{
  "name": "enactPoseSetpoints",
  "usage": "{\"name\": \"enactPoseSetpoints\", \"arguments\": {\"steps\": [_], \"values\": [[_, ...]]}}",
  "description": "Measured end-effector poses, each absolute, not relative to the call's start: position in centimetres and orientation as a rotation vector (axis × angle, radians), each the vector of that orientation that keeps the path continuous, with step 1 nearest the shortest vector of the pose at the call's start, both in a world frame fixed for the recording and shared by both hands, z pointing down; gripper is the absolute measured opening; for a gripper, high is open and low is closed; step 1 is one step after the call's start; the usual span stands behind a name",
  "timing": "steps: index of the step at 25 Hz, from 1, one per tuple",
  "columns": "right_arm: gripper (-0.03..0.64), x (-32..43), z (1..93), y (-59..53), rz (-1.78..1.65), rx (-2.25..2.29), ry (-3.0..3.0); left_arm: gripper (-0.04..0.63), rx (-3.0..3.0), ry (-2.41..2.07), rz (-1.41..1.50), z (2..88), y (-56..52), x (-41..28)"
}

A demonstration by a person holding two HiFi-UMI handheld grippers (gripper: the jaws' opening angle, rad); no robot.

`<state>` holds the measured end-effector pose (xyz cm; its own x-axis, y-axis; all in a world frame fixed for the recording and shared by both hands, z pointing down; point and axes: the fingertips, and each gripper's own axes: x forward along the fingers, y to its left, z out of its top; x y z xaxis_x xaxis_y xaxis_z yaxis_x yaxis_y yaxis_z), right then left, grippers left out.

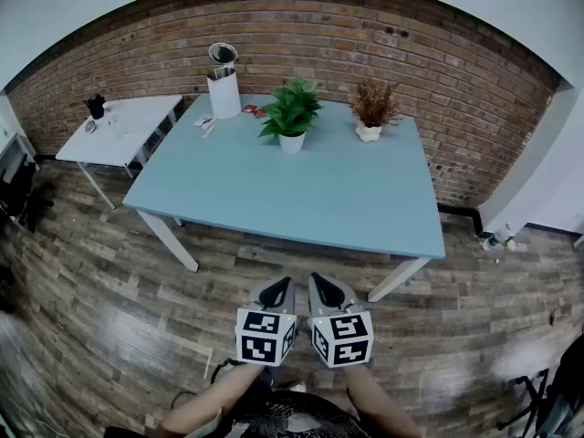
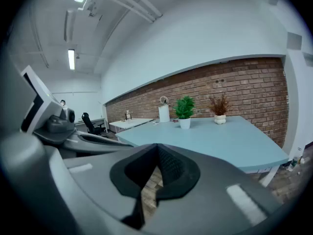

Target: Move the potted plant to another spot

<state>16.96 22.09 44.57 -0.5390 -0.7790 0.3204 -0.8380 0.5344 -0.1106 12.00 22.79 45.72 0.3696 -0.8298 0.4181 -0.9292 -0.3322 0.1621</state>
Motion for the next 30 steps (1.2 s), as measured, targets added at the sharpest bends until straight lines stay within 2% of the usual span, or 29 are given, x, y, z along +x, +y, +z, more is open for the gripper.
{"name": "enactPoseSetpoints", "arguments": {"steps": [16, 30], "values": [[0.006, 16.2, 45.4, 18.9, 0.367, 1.378, -2.535, 0.000, 2.272, -1.538, 0.349, 46.2, 19.5, 10.9], [0.006, 11.8, 46.1, 10.2, 0.383, 1.376, -2.512, 0.000, 2.275, -1.511, 0.351, 46.7, 10.4, 6.8]]}}
